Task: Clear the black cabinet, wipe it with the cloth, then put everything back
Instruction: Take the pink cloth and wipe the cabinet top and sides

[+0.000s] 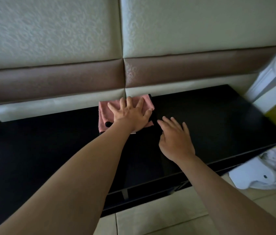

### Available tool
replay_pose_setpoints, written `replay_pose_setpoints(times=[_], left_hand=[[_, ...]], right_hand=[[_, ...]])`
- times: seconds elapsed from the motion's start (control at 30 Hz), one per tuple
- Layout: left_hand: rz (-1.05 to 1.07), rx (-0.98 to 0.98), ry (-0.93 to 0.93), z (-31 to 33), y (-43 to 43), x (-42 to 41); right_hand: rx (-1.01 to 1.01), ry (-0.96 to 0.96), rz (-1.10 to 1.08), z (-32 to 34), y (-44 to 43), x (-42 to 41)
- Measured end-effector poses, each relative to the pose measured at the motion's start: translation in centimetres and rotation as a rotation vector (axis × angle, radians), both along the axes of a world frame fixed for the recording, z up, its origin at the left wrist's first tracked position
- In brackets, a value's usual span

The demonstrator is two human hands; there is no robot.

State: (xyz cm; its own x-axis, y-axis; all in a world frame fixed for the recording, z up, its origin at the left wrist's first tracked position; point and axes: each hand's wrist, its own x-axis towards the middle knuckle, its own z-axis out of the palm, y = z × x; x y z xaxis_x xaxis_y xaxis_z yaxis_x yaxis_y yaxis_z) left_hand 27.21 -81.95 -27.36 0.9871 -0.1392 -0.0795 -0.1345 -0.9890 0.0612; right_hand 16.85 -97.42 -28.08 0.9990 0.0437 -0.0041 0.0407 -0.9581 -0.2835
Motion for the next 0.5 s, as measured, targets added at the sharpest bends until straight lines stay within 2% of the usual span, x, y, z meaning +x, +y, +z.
replay_pose_setpoints(times=[0.5], left_hand=[[-0.026, 0.016, -0.034, -0.33, 0.17, 0.72]], right_hand=[[0.094, -0.015, -0.020, 0.30, 0.05, -0.18]])
